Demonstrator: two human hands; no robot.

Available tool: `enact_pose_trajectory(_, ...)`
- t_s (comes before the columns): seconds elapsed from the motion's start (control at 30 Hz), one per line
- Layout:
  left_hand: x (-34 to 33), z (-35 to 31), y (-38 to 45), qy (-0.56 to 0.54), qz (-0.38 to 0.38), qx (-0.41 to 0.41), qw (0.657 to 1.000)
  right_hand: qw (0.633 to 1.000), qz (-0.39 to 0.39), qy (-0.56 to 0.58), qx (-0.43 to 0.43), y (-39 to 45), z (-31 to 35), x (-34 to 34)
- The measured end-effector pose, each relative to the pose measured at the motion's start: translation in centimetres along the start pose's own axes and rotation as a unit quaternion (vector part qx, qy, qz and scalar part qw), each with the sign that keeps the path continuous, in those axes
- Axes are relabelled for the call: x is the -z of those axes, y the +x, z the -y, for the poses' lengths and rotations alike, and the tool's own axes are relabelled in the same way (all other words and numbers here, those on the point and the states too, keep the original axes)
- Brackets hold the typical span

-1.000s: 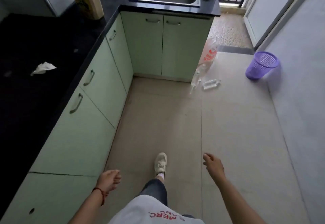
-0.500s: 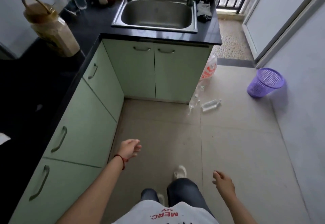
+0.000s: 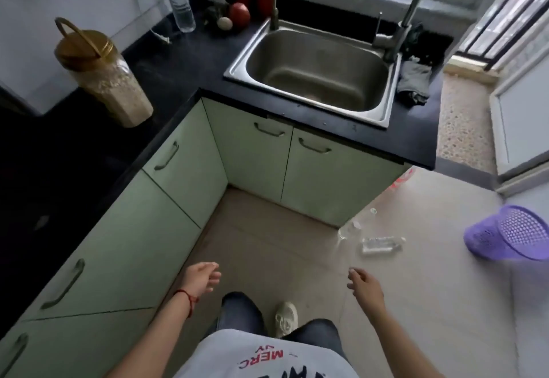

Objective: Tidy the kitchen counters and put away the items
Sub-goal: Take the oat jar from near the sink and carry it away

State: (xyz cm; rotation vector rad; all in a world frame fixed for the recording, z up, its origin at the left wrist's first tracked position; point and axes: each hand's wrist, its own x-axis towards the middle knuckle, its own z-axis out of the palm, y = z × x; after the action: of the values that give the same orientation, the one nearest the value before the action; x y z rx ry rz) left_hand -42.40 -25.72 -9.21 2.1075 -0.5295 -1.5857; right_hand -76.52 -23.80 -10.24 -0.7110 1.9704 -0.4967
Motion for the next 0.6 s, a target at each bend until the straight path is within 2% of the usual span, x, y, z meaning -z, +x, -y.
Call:
enact_pose_trajectory(0.17,2.0,-1.3,2.3,-0.051,-0.051,0.024,0.997,0.998,0.039,-0.013,0.045,5.3,8.4,-2.3)
enact_pose_trajectory(0.33,4.0,-5.3,6.4,-0.089,-0.079,0.023,0.993,0.995,0.053,-0.046,0.074,8.2,14.8,-6.3)
enact_pose_trajectory(0.47,4.2,-10.7,8.5,-0.106,-0.073,-0.013,0.992,0.983,0.099,-0.085,0.128,8.8,20.1,-9.2)
enact_pose_trajectory(0.6,4.6,-16.5,9.2,-0.092,-0.077,-0.105,0.987,0.974,0.126,-0.076,0.172,10.0,25.7,-12.1)
